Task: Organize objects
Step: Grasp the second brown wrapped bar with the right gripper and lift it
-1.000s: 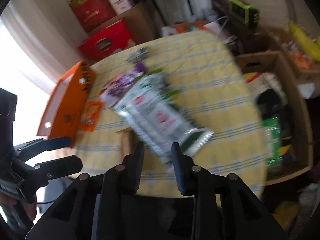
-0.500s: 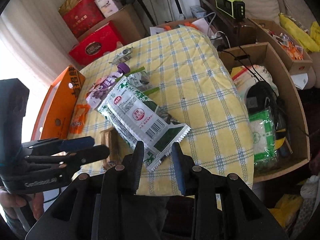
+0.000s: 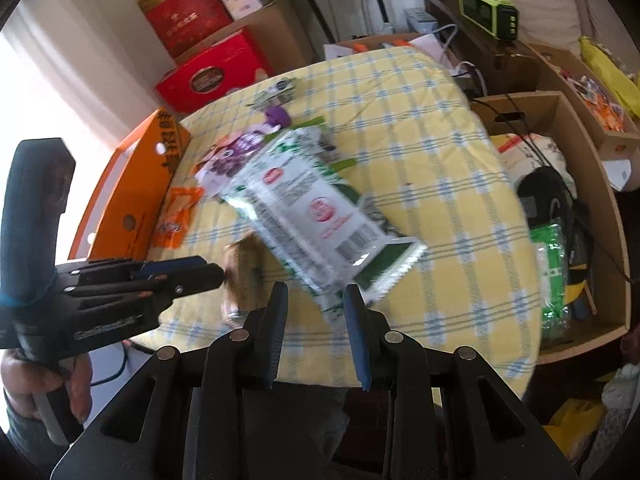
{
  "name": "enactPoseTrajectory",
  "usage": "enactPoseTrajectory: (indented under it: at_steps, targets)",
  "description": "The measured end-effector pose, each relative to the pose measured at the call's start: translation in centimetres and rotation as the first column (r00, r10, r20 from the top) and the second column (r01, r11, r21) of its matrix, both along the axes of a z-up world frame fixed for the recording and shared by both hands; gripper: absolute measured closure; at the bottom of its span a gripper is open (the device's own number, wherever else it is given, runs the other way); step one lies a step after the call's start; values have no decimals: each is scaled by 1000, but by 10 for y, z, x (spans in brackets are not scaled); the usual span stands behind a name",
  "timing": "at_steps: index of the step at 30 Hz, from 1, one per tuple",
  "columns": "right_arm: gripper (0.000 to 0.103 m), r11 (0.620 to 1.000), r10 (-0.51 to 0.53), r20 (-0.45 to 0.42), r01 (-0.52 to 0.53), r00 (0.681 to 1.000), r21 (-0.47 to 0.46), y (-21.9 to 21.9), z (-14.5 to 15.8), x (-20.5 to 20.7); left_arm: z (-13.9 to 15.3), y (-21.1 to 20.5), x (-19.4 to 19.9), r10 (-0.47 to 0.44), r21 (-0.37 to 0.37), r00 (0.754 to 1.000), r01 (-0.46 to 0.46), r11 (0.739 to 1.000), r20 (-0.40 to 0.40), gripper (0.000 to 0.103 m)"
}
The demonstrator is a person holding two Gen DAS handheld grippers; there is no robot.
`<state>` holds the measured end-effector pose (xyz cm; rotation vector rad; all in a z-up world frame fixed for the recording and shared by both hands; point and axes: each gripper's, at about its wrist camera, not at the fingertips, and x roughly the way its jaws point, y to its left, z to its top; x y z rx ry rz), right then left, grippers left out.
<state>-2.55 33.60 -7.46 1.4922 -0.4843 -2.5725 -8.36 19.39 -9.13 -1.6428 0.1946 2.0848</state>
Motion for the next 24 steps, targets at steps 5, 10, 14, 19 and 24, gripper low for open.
enactPoseTrajectory:
  at_steps: [5, 10, 14, 19, 24]
  targets:
    - [73, 999, 44, 14, -43, 999, -22, -18, -8, -5, 0, -17, 0, 26, 61, 999, -29, 998, 46, 84]
    - [73, 995, 64, 6, -64, 998, -81, -26, -13, -6, 7, -24, 0, 35, 95, 998, -40, 995, 56, 84]
    - [70, 994, 91, -1, -91, 996, -57, -37, -13, -8, 9, -23, -2, 46, 116, 997, -54, 992, 70, 83]
    - [69, 993, 112, -13, -112, 994, 24, -51, -14, -11, 11, -23, -1, 60, 134, 995, -70, 989, 74, 71]
    - [77, 990, 119, -18, -118, 993, 84, -57, -20, -14, 12, -25, -5, 77, 175, 992, -94, 980, 102, 66]
